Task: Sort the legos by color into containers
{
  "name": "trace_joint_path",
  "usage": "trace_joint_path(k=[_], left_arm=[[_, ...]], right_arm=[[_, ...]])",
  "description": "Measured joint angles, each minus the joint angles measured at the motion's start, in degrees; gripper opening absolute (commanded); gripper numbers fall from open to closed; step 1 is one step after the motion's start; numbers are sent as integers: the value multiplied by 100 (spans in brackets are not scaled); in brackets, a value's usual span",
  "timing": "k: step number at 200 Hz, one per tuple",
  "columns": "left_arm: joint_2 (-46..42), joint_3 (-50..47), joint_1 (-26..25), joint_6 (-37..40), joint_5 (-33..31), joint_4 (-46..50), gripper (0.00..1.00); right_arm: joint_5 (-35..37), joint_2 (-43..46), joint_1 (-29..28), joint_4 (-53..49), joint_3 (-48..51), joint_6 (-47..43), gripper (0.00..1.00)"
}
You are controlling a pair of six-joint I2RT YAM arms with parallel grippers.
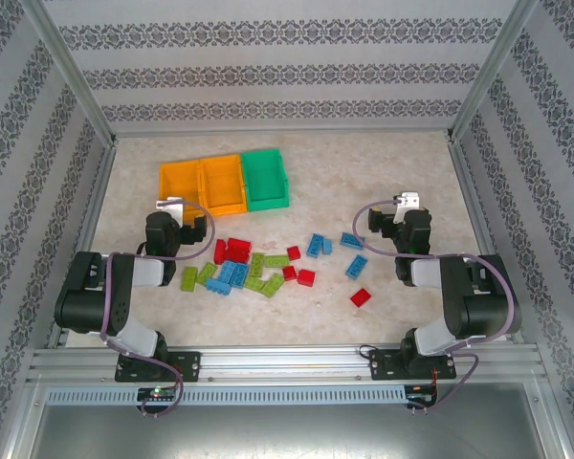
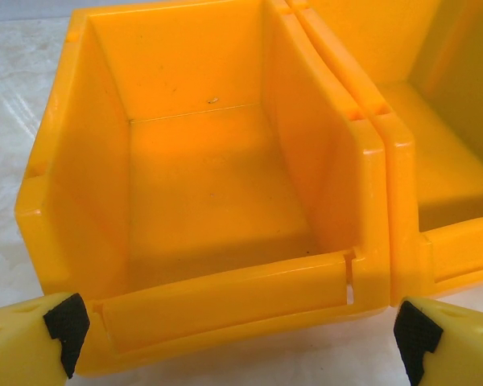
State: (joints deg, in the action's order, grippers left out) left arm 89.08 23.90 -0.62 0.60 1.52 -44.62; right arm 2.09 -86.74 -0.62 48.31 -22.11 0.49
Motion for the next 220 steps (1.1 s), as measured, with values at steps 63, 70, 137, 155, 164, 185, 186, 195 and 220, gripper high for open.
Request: trace_joint_path(k=[63, 70, 137, 155, 164, 185, 186, 195, 220], left_arm=[[0, 0, 0, 0, 0, 0, 99], [0, 0, 0, 0, 0, -2, 99], [-278, 1141, 0, -568, -896, 2024, 99], [-549, 1963, 0, -1169, -1534, 3042, 99], [-741, 2210, 0, -1451, -1755, 3427, 99], [-1130, 2481, 0, -2020, -2094, 4153, 99], [-1145, 2492, 0, -2050, -2109, 4192, 99], [-1187, 2542, 0, -2203, -2173, 4439, 99], [-940, 2802, 4, -2420, -2179, 5136, 99]], right_arm=[[0, 0, 0, 0, 0, 2, 98], [0, 0, 0, 0, 0, 2, 98], [153, 140, 0, -144, -4, 109, 98], [264, 551, 0, -896, -203, 225, 96], [302, 756, 0, -1484, -490, 348, 96], [142, 960, 0, -2706, -1429, 688, 96], [129, 960, -2, -2739, -1460, 697, 96], [-63, 966, -26, -3143, -1821, 807, 94], [-448, 966, -243, -3974, -2378, 1043, 92]])
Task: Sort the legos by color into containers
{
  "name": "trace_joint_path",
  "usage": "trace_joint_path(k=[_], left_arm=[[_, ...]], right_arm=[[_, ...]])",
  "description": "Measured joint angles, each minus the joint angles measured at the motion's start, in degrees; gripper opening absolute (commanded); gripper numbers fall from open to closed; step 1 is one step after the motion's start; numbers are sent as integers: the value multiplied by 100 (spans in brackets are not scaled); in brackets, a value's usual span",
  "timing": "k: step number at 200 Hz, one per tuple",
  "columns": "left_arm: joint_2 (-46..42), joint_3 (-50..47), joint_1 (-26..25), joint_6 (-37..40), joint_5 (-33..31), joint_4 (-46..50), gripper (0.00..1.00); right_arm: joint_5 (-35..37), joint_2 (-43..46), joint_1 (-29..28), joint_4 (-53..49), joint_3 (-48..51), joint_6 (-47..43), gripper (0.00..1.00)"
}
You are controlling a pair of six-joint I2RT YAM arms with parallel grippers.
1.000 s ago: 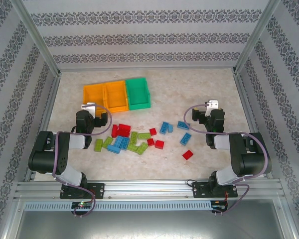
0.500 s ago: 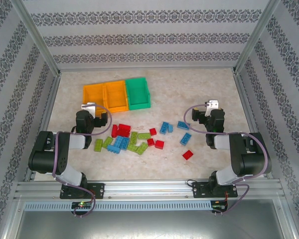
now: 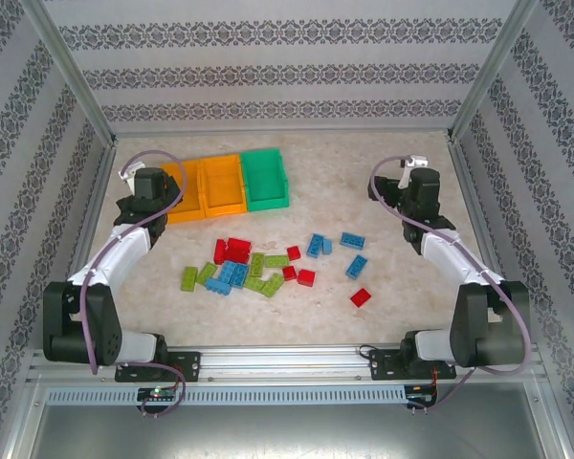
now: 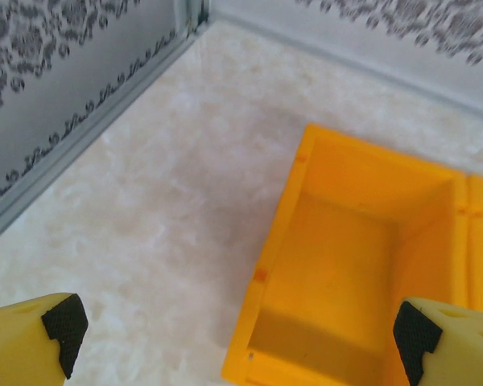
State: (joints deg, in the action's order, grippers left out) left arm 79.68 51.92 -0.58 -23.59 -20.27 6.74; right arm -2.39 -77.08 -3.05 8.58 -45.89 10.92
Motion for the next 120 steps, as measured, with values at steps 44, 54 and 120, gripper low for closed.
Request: trace_joint_path(k=[44, 54, 120], left_arm=[[1119, 1021, 61, -151, 179, 914, 81], [1200, 1075, 92, -153, 229, 994, 81], [1919, 1513, 682, -203, 802, 1292, 67]], right_arm=[[-284, 7, -553, -1054, -57, 319, 91], [-313, 31, -625, -1252, -57, 380, 90], [-125, 345, -962, -2422, -50, 529, 89]])
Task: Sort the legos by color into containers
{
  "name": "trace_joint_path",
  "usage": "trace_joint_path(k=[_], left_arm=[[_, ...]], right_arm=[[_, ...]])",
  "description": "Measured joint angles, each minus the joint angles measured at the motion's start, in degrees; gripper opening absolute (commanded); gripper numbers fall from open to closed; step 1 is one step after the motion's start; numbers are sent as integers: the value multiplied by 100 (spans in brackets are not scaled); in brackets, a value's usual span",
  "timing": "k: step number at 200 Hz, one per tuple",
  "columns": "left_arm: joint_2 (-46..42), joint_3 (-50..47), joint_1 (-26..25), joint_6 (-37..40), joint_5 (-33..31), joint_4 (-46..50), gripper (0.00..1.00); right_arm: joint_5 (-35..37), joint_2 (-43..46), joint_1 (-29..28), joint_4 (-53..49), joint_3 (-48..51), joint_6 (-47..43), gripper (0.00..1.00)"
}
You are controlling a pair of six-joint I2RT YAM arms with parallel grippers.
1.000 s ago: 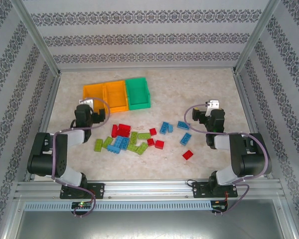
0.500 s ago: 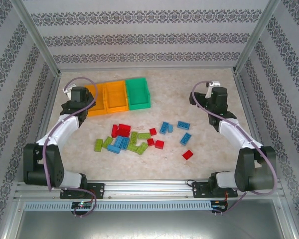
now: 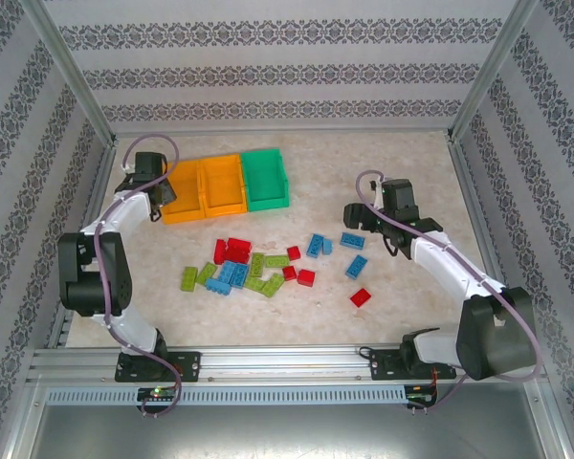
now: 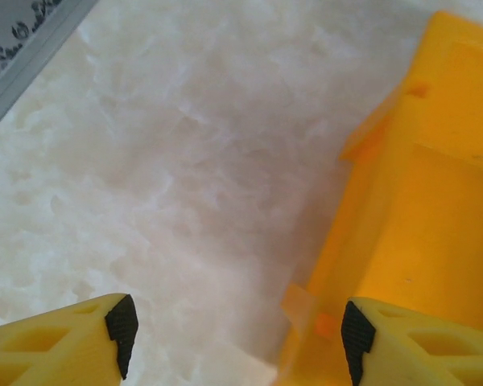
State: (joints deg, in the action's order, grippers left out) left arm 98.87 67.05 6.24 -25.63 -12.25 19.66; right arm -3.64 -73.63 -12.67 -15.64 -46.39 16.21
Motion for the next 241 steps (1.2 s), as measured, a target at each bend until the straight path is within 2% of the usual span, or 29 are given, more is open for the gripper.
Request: trace_joint_path(k=[21, 53, 86, 119, 158, 196, 241], left_arm=[[26, 26, 24, 11, 157, -59, 63], [232, 57, 22, 101, 389, -79, 46], [380, 74, 22, 116, 549, -98, 43], [378, -4, 22, 125, 741, -330, 23], [367, -74, -17, 251, 918, -535, 11], [328, -216, -105, 234, 809, -802, 9], [297, -275, -846, 398, 699, -885, 9]], right_arm=[[144, 125, -63, -251, 72, 66, 89], [278, 197, -142, -608, 181, 238, 89], [334, 105, -269, -721, 190, 393, 89], [391, -181, -334, -754, 190, 531, 91], [435, -304, -411, -796, 190, 640, 91], [498, -304, -411, -793, 190, 662, 92], [531, -321, -411, -796, 190, 741, 92]])
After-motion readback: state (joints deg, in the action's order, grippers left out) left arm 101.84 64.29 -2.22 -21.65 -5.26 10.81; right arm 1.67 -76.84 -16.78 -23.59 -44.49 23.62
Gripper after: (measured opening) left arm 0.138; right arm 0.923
